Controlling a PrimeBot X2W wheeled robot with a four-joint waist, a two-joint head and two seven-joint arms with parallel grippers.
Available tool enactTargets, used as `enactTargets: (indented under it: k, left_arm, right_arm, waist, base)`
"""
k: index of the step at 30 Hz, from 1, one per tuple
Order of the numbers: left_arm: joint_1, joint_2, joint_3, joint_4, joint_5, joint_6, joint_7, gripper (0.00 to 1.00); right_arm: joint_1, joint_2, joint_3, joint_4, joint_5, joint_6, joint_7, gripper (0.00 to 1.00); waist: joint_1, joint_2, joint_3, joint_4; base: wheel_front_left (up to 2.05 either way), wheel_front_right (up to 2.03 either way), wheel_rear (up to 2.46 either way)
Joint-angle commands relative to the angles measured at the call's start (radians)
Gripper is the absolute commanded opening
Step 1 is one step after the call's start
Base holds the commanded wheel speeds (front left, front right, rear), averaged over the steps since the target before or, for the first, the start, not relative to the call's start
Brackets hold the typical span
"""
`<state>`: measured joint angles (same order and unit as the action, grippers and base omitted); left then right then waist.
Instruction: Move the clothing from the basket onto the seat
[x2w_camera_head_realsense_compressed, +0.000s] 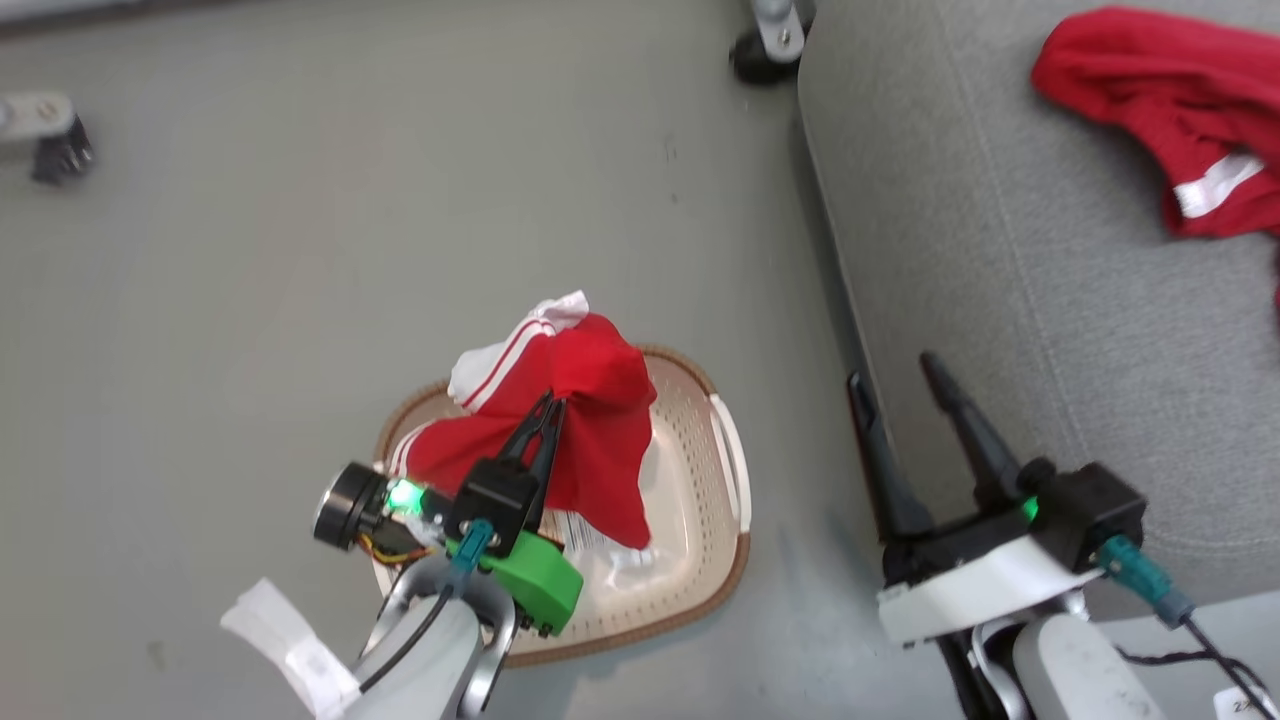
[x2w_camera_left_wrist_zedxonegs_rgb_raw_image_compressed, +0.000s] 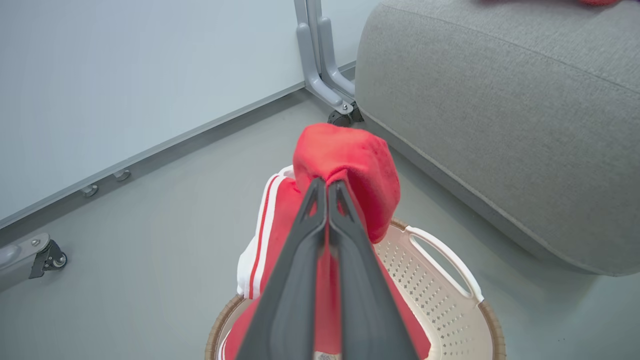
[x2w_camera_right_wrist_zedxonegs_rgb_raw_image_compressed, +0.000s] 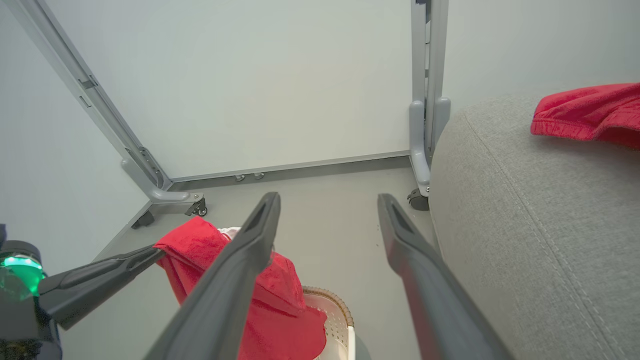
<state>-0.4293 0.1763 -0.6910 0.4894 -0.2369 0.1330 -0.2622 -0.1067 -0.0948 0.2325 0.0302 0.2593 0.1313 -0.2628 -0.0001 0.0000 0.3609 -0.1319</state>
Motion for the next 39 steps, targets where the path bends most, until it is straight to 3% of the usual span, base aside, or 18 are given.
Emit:
enactTargets:
  k: [1,12,22,28,39]
  left_arm:
    - [0.048,0.010,0.014,-0.029,-0.001,0.009,-0.004,0.00]
    - [0.174,0.027,0.123,-0.277,0.036,0.018,-0.004,0.00]
    - [0.135,0.023,0.108,-0.388,0.081,-0.025,-0.004,0.00]
    - [0.095,0.012,0.062,-0.408,0.101,-0.058,0.003,0.00]
    - [0.011,-0.031,-0.015,-0.410,0.119,-0.111,0.027,0.00]
  right_arm:
    - [0.033,-0.004,0.015,0.014,0.011,-0.001,-0.003,1.00]
    - [0.083,-0.026,0.117,0.053,0.045,-0.001,-0.003,1.00]
    - [0.010,-0.059,0.287,0.068,0.024,-0.001,-0.003,1.00]
    - [-0.112,-0.066,0.386,0.096,0.023,-0.001,-0.003,1.00]
    - [-0.207,-0.073,0.350,0.175,-0.038,-0.001,-0.003,1.00]
  waist:
    - [0.0001,0.0000,-0.232,-0.010]
    - [0.0001,0.0000,-0.326,-0.031]
    - [0.0001,0.0000,-0.333,-0.028]
    - [0.0001,0.0000,-0.313,-0.019]
    - [0.0001,0.0000,-0.267,0.034]
  base:
    - [0.00,0.00,0.00]
    - [0.00,0.00,0.00]
    - [0.00,0.00,0.00]
    - [0.00,0.00,0.00]
    - [0.00,0.00,0.00]
